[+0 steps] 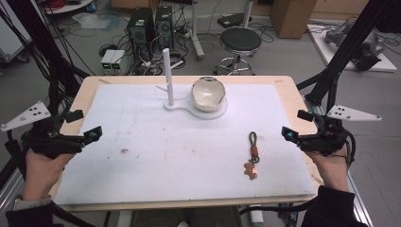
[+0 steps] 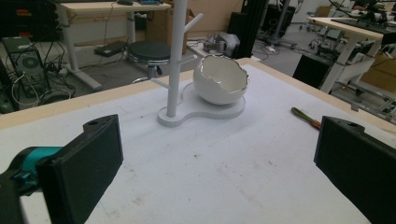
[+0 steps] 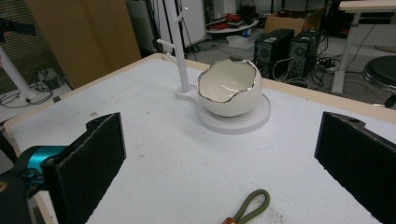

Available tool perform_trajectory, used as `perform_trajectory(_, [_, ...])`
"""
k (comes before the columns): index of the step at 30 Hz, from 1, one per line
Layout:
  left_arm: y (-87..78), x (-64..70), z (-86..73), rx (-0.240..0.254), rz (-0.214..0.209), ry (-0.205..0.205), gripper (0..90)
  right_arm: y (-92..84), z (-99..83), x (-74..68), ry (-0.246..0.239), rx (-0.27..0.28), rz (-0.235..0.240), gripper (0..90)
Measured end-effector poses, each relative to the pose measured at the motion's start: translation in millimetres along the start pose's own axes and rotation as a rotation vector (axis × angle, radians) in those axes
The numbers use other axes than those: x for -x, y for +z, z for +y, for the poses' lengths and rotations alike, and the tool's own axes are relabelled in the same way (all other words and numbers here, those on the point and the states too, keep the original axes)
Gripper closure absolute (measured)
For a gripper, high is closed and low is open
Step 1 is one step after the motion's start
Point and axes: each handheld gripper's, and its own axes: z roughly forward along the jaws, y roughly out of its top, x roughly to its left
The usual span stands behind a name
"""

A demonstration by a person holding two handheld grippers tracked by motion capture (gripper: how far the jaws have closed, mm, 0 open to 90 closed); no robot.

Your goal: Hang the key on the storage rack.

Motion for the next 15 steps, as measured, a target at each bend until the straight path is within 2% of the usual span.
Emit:
perform_trajectory(11, [-1.3,0.3,-0.1,-0.003,0.004,-0.002,1.7,-1.0,-0.6,1.6,0.007,0.004,-0.012,1.1])
perform_trajectory(15, [-0.3,-1.1,-1.1,-0.007,-0.003,-0.009,1.7,3.9,-1.9,3.8,0.006,-0.006,-0.033,1.1])
